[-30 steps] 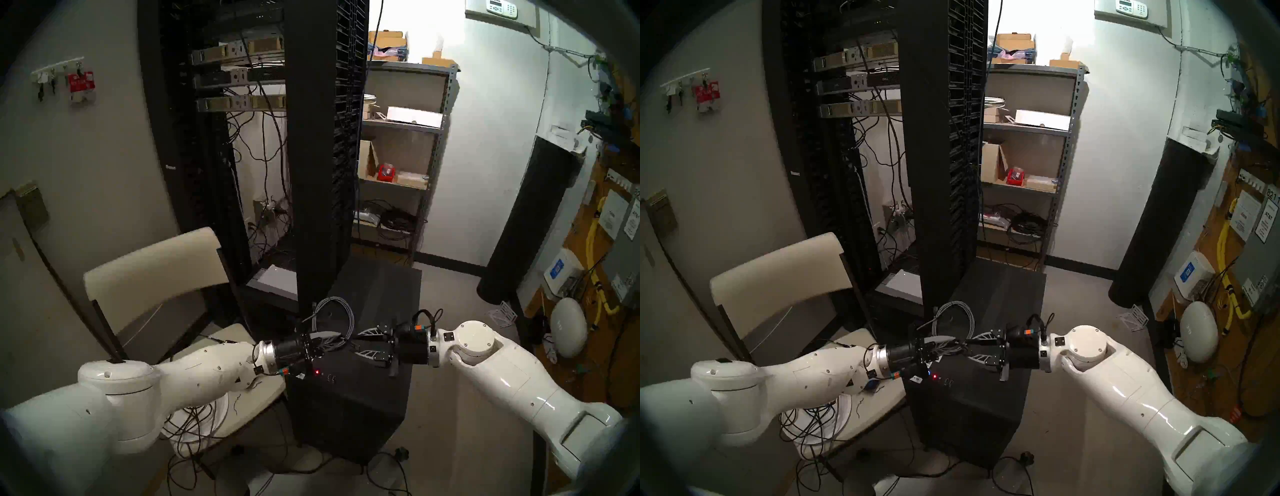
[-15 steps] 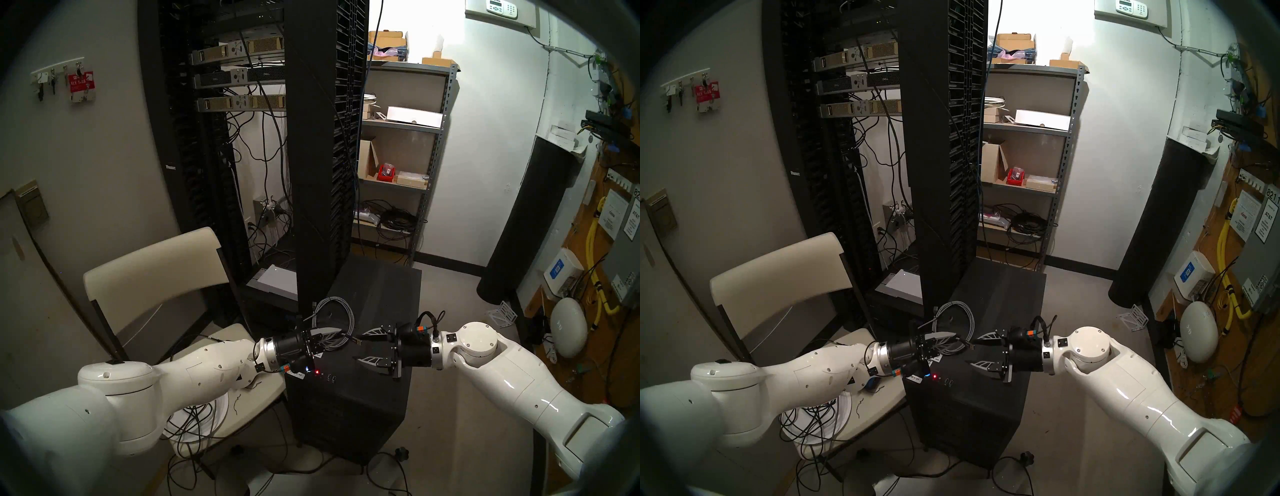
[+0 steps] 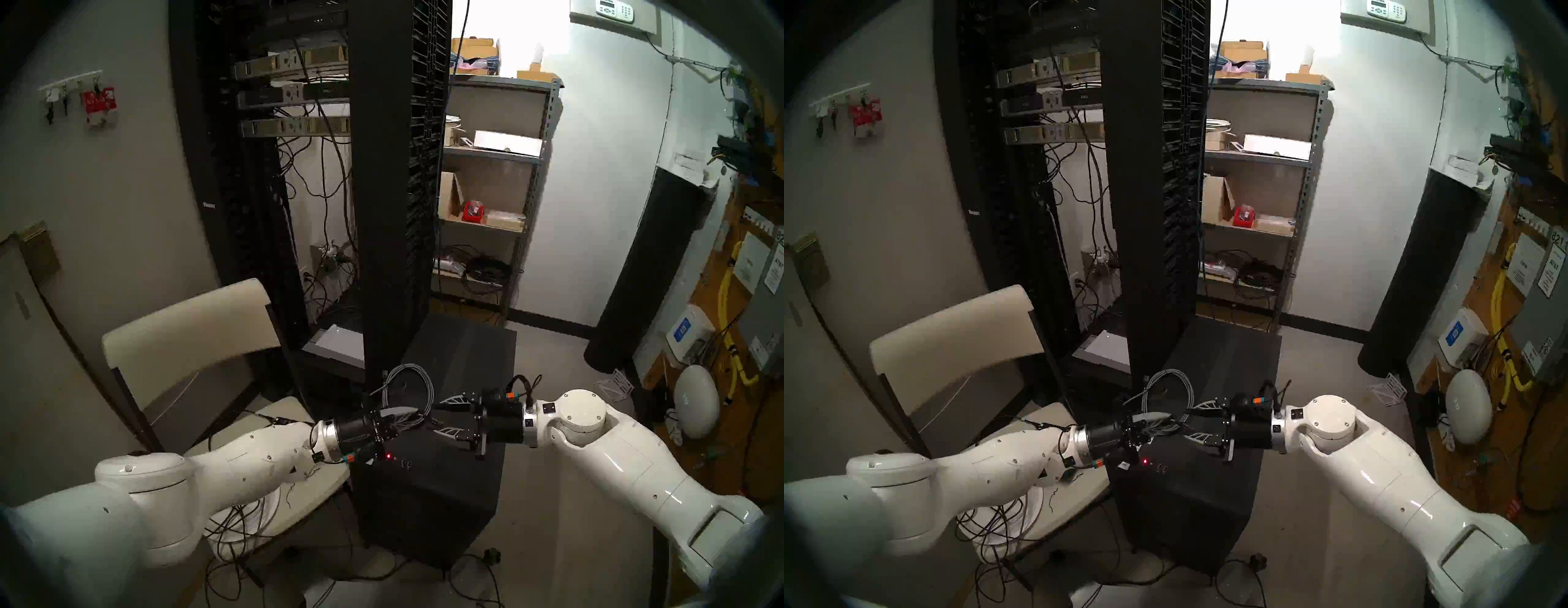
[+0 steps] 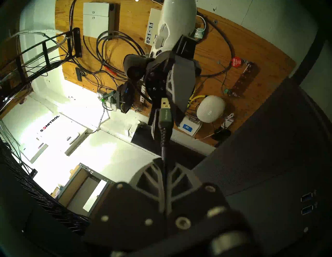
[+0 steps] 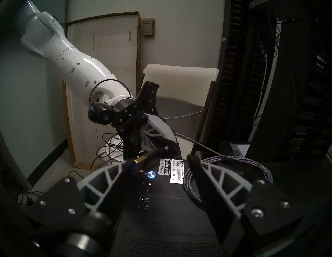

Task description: Insert the cable into the workstation's USB slot

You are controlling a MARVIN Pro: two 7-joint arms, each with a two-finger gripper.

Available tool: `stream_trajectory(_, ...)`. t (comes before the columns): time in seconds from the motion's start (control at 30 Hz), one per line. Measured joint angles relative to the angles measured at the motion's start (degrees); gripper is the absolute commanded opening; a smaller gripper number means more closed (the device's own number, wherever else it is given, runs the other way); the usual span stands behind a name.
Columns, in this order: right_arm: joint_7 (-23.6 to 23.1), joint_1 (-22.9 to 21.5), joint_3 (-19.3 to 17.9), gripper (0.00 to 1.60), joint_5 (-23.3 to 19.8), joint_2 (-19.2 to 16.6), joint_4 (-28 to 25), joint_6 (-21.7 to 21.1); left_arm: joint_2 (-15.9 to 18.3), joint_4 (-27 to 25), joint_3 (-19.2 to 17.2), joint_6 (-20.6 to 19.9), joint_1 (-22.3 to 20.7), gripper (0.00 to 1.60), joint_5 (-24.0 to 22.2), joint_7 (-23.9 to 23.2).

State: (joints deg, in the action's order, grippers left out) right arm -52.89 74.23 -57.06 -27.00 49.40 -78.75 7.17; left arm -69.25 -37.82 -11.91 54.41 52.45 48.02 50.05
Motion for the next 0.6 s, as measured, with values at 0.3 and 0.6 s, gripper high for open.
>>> stream_trajectory(0.3,-0.6,0.0,-0.1,0.80,0.0,0.1,-0.5,-0.6,-0.8,2.3,-2.2,-0.9,0.1,0.00,1.9,0.9)
stream_trajectory(0.6,-0.6,0.0,-0.3,0.92,0.0,0.3,-0.5,-0.8,-1.3,3.2,-3.6,-0.6,0.2,0.00,4.2,0.8)
